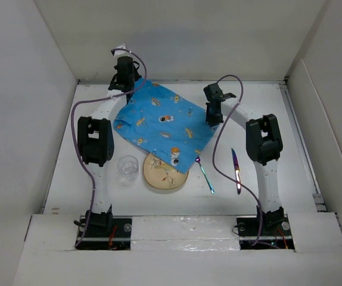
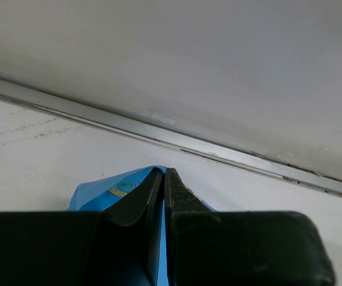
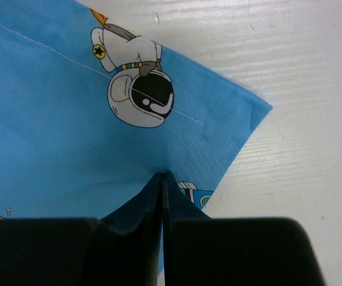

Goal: Set the dinner table for one person

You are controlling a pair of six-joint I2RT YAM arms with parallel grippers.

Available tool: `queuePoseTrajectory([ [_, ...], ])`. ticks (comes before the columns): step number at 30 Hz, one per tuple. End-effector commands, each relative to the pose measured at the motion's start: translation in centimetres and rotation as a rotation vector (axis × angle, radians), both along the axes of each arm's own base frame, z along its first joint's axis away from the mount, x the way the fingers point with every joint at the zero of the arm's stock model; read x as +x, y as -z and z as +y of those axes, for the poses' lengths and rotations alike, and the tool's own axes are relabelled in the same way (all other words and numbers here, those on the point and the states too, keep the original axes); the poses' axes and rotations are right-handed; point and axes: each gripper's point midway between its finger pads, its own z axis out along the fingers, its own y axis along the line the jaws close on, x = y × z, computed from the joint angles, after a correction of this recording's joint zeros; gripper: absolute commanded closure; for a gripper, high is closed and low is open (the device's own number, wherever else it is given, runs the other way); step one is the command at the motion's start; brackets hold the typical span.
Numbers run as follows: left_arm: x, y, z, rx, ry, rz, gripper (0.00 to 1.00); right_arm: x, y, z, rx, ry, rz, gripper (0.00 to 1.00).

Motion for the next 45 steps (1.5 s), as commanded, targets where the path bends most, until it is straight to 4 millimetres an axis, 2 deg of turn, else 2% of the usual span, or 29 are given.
queuePoseTrajectory([
  [1, -1.4, -8.8, 0.8, -0.038, -0.018, -0.180, 1.00, 0.2, -1.0, 0.5, 0.074, -0.005, -0.010, 1.00],
  [4, -2.4, -10.4, 1.0, -0.044, -0.019, -0.203, 1.00, 1.2, -2.3, 0.3, 0.122, 0.026, -0.110, 1.00],
  [5, -2.6, -10.9, 1.0, -0.049, -0.017, -0.211, 1.00, 1.4, -4.4, 0.1, 0.129, 0.032, -0.169, 1.00],
  [6, -3.2, -11.9, 1.1, -0.053, -0.017, -0.224, 1.00, 2.0, -5.5, -0.7, 0.128, 0.058, -0.219, 1.00],
  [7, -3.5, -12.4, 1.1, -0.056, -0.016, -0.232, 1.00, 1.4, -5.4, -1.1, 0.124, 0.066, -0.219, 1.00],
  [8, -3.8, -12.8, 1.2, -0.058, -0.019, -0.238, 1.00, 1.3, -6.9, -1.7, 0.132, 0.079, -0.252, 1.00],
  [11, -4.9, -13.8, 1.5, -0.066, -0.027, -0.247, 1.00, 0.2, -5.8, -2.8, 0.107, 0.089, -0.219, 1.00],
  [12, -5.8, -14.9, 1.7, -0.081, -0.029, -0.263, 1.00, -0.3, -5.6, -3.5, 0.103, 0.091, -0.229, 1.00],
  [13, -5.8, -14.3, 1.7, -0.079, -0.029, -0.251, 1.00, 0.4, -5.9, -3.8, 0.110, 0.099, -0.254, 1.00],
  [15, -7.0, -15.5, 1.7, -0.099, -0.023, -0.271, 1.00, -0.4, -5.0, -3.9, 0.137, 0.095, -0.240, 1.00],
  [16, -7.4, -15.9, 1.7, -0.110, -0.020, -0.279, 1.00, -0.6, -4.5, -3.6, 0.147, 0.075, -0.218, 0.90],
  [17, -7.8, -16.3, 1.5, -0.119, -0.006, -0.286, 1.00, -0.1, -4.9, -3.0, 0.166, 0.059, -0.210, 0.76],
  [18, -8.6, -17.4, 1.5, -0.131, -0.001, -0.303, 1.00, -1.0, -3.9, -2.2, 0.192, 0.016, -0.146, 0.57],
  [20, -9.4, -18.6, 1.0, -0.159, 0.027, -0.322, 1.00, -0.9, -3.2, -1.1, 0.238, -0.018, -0.128, 0.46],
  [22, -11.0, -21.1, 0.8, -0.180, 0.055, -0.367, 1.00, -1.5, -3.0, 0.9, 0.350, -0.062, -0.123, 0.35],
  [24, -11.6, -21.9, 0.6, -0.190, 0.072, -0.380, 1.00, -0.6, -3.9, 1.9, 0.381, -0.071, -0.163, 0.33],
  [26, -11.8, -22.4, 0.6, -0.185, 0.074, -0.388, 1.00, -0.1, -3.4, 2.6, 0.377, -0.080, -0.155, 0.33],
  [27, -11.6, -22.3, 0.7, -0.177, 0.072, -0.385, 1.00, -0.5, -3.0, 3.7, 0.360, -0.101, -0.135, 0.33],
  [28, -11.4, -22.0, 1.1, -0.162, 0.050, -0.381, 1.00, 0.3, -3.8, 4.4, 0.355, -0.115, -0.152, 0.33],
  [29, -11.0, -21.8, 1.3, -0.140, 0.037, -0.377, 1.00, 0.3, -3.0, 4.9, 0.343, -0.124, -0.136, 0.34],
  [31, -9.7, -20.3, 2.0, -0.113, 0.010, -0.339, 1.00, -0.1, -2.8, 6.5, 0.326, -0.148, -0.140, 0.34],
  [34, -7.8, -17.7, 3.7, -0.108, -0.017, -0.296, 1.00, -0.1, -1.4, 7.4, 0.304, -0.159, -0.124, 0.34],
  [35, -7.3, -16.9, 4.2, -0.111, -0.022, -0.284, 1.00, 0.3, -1.8, 8.2, 0.305, -0.169, -0.131, 0.34],
  [36, -6.5, -15.8, 4.6, -0.115, -0.027, -0.267, 1.00, 0.0, -0.5, 7.7, 0.273, -0.162, -0.090, 0.34],
  [38, -5.6, -14.5, 6.7, -0.111, -0.062, -0.246, 1.00, 0.4, -0.7, 8.7, 0.240, -0.174, -0.103, 0.34],
  [40, -4.4, -12.7, 7.9, -0.119, -0.070, -0.218, 1.00, 0.1, 0.6, 8.6, 0.196, -0.174, -0.062, 0.34],
  [41, -4.0, -11.9, 9.7, -0.124, -0.094, -0.207, 1.00, 0.2, 0.7, 8.5, 0.189, -0.175, -0.056, 0.34],
  [43, -3.0, -10.1, 11.0, -0.127, -0.091, -0.180, 1.00, -0.1, 1.3, 8.5, 0.147, -0.172, -0.023, 0.36],
  [45, -2.0, -8.3, 13.1, -0.120, -0.117, -0.154, 1.00, -0.7, 1.8, 7.9, 0.090, -0.162, -0.002, 0.44],
])
